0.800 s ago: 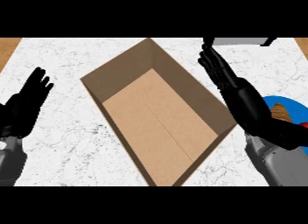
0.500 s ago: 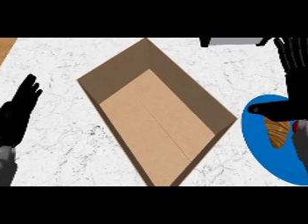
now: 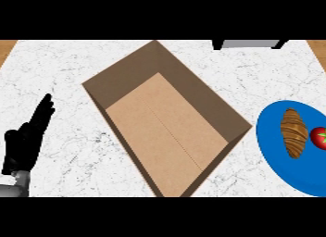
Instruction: Pick the tomato from the plate and place it in the cardboard box
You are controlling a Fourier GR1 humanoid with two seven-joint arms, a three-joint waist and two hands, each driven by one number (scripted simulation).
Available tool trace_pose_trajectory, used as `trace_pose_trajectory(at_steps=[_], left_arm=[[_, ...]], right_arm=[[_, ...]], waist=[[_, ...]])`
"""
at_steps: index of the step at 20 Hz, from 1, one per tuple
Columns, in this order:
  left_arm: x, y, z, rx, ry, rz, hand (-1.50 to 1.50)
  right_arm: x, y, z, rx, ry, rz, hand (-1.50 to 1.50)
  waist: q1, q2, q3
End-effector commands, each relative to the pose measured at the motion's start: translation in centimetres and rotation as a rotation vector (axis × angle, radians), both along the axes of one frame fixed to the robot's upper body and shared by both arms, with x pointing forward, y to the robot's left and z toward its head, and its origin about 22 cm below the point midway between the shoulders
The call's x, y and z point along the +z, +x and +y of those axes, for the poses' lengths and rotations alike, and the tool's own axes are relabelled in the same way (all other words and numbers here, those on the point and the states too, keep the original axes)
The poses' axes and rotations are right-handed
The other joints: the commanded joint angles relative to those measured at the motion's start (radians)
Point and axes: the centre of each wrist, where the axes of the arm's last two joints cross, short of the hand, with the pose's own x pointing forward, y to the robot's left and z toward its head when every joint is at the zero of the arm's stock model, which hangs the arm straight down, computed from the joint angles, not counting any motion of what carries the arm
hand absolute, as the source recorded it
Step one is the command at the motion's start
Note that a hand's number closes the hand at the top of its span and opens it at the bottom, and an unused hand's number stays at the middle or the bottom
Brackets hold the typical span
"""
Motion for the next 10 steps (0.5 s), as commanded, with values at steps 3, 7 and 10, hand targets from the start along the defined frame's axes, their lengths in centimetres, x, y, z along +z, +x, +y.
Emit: trace_pose_trajectory(at_steps=[3, 7, 10], left_arm=[[-1.3, -1.1, -2.1, -0.012, 0.028, 0.001, 0.0], [-0.8, -1.4, -1.6, -0.009, 0.033, -0.002, 0.0], [-0.7, -0.5, -2.8, -0.035, 0.023, -0.015, 0.0]], right_arm=[[-1.1, -5.0, -6.6, -0.03, -0.183, 0.266, -1.5], [2.6, -5.5, -6.7, 0.036, -0.34, 0.538, -1.5], [4.6, -5.2, -7.7, 0.124, -0.394, 0.766, -1.5]], waist=[[0.02, -0.002, -0.002], [0.015, -0.01, -0.006], [0.023, -0.003, -0.006]])
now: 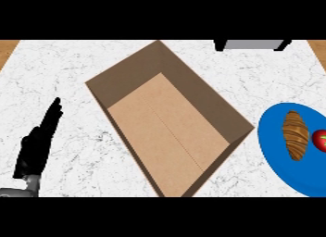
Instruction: Pick the tomato from the plate and place it in the cardboard box
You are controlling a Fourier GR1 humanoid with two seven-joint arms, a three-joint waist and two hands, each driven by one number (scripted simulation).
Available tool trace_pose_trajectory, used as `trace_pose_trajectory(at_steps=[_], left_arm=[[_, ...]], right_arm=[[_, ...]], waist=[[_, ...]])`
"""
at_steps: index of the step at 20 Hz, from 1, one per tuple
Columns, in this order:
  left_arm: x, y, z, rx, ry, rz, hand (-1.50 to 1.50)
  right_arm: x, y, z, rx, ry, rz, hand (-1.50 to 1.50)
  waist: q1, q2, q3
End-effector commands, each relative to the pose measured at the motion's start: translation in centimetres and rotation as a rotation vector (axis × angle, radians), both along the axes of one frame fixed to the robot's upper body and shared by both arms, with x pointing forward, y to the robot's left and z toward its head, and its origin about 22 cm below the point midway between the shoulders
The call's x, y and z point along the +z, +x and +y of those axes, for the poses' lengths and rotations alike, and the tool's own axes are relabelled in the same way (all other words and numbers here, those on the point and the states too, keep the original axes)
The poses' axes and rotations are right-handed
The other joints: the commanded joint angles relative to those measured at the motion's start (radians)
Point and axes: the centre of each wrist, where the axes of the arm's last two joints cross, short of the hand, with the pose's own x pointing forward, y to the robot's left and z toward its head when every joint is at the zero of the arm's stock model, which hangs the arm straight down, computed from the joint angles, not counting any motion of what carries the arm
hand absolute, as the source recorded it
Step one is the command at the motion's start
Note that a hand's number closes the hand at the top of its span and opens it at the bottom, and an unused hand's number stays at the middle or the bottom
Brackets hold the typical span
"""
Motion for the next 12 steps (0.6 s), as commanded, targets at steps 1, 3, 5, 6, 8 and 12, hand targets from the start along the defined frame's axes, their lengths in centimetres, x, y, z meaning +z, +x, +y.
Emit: trace_pose_trajectory(at_steps=[1, 3, 5, 6, 8, 12], left_arm=[[0.1, 0.3, -0.5, -0.008, 0.006, -0.011, 0.0], [0.0, 0.3, -1.1, -0.017, -0.002, 0.013, 0.0], [-0.8, -0.4, -0.1, -0.009, 0.0, 0.007, 0.0], [1.0, 0.4, -0.8, 0.008, 0.003, -0.007, 0.0], [0.3, 0.3, -0.1, -0.021, 0.011, 0.003, 0.0], [-0.3, -1.1, -0.6, 0.003, -0.013, 0.001, 0.0]], right_arm=[[2.4, -0.6, -0.8, 0.066, -0.08, 0.325, -1.5], [3.5, -0.4, -0.8, 0.108, -0.094, 0.462, -1.5], [3.5, -0.3, 0.1, 0.133, -0.083, 0.53, -1.5], [4.6, 0.5, 1.5, 0.156, -0.068, 0.573, -1.5], [3.9, 1.2, 1.8, 0.149, -0.07, 0.625, -1.5], [4.0, 1.9, 5.3, 0.162, -0.038, 0.647, -1.5]], waist=[[0.003, 0.0, -0.001], [0.006, 0.001, -0.001], [0.006, 0.0, 0.0], [0.006, -0.004, 0.0], [0.015, 0.001, 0.001], [0.007, -0.002, 0.002]])
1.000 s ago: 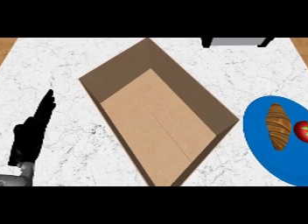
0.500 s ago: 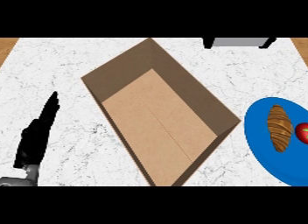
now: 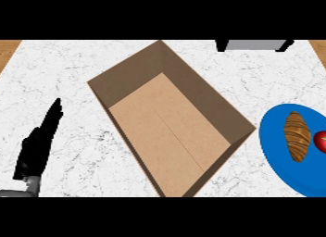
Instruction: Pick the tomato from the plate and place it in the cardboard box
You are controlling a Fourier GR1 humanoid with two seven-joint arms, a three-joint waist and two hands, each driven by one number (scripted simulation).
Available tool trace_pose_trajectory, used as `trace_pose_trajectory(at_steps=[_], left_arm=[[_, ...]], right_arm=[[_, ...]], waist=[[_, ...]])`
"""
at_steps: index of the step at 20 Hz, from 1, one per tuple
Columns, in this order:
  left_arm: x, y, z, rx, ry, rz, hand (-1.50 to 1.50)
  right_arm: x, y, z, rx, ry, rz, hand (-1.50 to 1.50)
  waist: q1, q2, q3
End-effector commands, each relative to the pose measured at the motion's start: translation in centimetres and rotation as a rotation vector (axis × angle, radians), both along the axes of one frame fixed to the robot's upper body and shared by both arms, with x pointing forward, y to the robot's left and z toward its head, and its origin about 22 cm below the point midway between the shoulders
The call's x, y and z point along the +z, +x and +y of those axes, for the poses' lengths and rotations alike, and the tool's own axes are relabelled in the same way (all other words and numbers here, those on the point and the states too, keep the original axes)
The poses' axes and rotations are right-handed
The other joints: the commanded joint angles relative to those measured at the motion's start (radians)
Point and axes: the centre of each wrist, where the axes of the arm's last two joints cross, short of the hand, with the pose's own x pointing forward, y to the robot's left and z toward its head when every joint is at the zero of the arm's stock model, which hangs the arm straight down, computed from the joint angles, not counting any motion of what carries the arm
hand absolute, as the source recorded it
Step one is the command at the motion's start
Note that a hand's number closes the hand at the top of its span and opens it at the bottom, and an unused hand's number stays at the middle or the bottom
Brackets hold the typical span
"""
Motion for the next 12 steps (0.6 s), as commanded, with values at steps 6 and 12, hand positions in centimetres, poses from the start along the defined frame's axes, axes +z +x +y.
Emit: trace_pose_trajectory(at_steps=[6, 12], left_arm=[[0.1, -0.8, -0.6, 0.002, 0.018, -0.002, 0.0], [0.3, 0.0, -0.4, 0.008, 0.009, 0.0, 0.0]], right_arm=[[-2.5, 0.5, 5.0, -0.061, -0.036, 0.089, -1.5], [-4.0, 1.4, 3.3, -0.074, -0.051, 0.131, -1.5]], waist=[[-0.004, -0.001, 0.001], [-0.002, 0.001, 0.001]])
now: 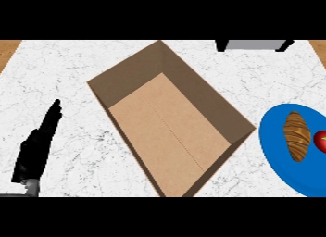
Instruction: Pick the tomato from the plate and place it in the cardboard box
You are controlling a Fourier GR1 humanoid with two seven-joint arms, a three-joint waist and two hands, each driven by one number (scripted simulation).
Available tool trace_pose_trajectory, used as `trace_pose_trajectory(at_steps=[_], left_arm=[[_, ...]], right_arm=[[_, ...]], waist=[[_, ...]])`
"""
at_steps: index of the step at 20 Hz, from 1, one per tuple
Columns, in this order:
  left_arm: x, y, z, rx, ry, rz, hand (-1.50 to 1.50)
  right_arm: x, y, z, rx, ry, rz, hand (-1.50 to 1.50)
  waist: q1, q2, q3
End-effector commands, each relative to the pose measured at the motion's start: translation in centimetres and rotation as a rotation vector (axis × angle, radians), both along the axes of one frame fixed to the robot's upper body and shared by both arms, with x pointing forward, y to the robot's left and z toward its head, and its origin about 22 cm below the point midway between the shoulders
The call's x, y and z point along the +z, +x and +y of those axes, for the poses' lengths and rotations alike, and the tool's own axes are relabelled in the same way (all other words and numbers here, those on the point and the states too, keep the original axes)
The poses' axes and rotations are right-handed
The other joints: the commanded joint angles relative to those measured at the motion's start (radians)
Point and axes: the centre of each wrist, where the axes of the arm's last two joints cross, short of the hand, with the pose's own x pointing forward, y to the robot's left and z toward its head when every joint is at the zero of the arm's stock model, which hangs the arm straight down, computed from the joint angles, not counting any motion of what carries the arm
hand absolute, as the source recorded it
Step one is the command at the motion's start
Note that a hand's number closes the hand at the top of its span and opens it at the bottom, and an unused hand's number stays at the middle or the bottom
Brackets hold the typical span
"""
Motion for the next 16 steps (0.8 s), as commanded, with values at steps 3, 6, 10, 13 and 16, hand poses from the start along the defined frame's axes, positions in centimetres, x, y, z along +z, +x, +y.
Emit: trace_pose_trajectory(at_steps=[3, 6, 10, 13, 16], left_arm=[[0.0, 0.5, 0.4, -0.009, 0.0, 0.004, 0.0], [0.1, 2.0, 0.7, 0.001, -0.003, 0.005, 0.0], [0.6, 1.0, -1.8, 0.004, -0.007, 0.002, 0.0], [0.5, 0.2, -0.1, -0.009, 0.006, -0.004, 0.0], [-0.5, -0.3, -1.5, 0.013, -0.01, -0.006, 0.0]], right_arm=[[0.3, 0.2, -2.0, -0.019, 0.007, 0.05, -1.5], [-3.6, -0.5, -1.5, -0.021, -0.019, 0.031, -1.5], [-2.8, 0.3, -1.0, -0.016, -0.014, 0.035, -1.5], [-3.4, 1.4, 0.3, -0.027, 0.005, 0.003, -1.5], [-3.6, 0.8, -1.1, -0.027, -0.006, 0.022, -1.5]], waist=[[-0.001, 0.0, 0.0], [-0.003, 0.001, 0.0], [-0.001, 0.0, 0.0], [0.001, 0.0, 0.0], [0.0, 0.0, 0.0]])
